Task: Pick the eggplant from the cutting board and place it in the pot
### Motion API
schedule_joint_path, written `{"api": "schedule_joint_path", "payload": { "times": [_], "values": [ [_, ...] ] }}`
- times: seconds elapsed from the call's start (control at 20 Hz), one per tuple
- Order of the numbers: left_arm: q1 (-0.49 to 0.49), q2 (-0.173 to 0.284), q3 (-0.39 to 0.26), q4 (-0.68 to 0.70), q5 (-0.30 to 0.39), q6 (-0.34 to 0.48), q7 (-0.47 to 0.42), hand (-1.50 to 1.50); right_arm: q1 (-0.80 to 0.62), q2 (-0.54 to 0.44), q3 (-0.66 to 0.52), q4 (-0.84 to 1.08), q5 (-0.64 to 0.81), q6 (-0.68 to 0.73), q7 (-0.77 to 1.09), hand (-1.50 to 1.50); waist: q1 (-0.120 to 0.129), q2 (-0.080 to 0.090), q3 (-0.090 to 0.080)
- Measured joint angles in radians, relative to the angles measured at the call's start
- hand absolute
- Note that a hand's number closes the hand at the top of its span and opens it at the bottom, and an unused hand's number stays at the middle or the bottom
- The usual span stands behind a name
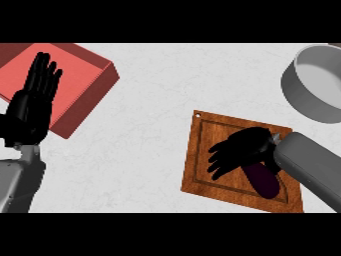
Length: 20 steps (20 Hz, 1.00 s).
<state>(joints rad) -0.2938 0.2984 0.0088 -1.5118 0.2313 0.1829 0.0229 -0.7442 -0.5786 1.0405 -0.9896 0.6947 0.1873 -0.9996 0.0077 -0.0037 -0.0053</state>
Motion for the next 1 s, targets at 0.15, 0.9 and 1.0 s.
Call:
{"api": "schedule_joint_path", "payload": {
  "times": [0.15,0.9,1.0],
  "values": [
    [0.021,-0.012,-0.007,-0.015,-0.004,0.0,-0.006,0.0,0.011,-0.004,0.009,-0.029,0.01,-0.029,-0.023,1.5,0.002,-0.004,-0.002],
    [0.017,-0.03,0.004,-0.01,-0.026,-0.004,-0.003,0.0,0.102,-0.064,-0.079,-0.163,0.016,-0.113,-0.063,1.5,-0.007,-0.003,-0.003],
    [0.02,-0.034,0.001,-0.015,-0.029,-0.003,-0.004,0.0,0.091,-0.029,-0.153,-0.122,-0.032,-0.098,0.042,1.5,-0.007,-0.001,-0.002]
  ]
}}
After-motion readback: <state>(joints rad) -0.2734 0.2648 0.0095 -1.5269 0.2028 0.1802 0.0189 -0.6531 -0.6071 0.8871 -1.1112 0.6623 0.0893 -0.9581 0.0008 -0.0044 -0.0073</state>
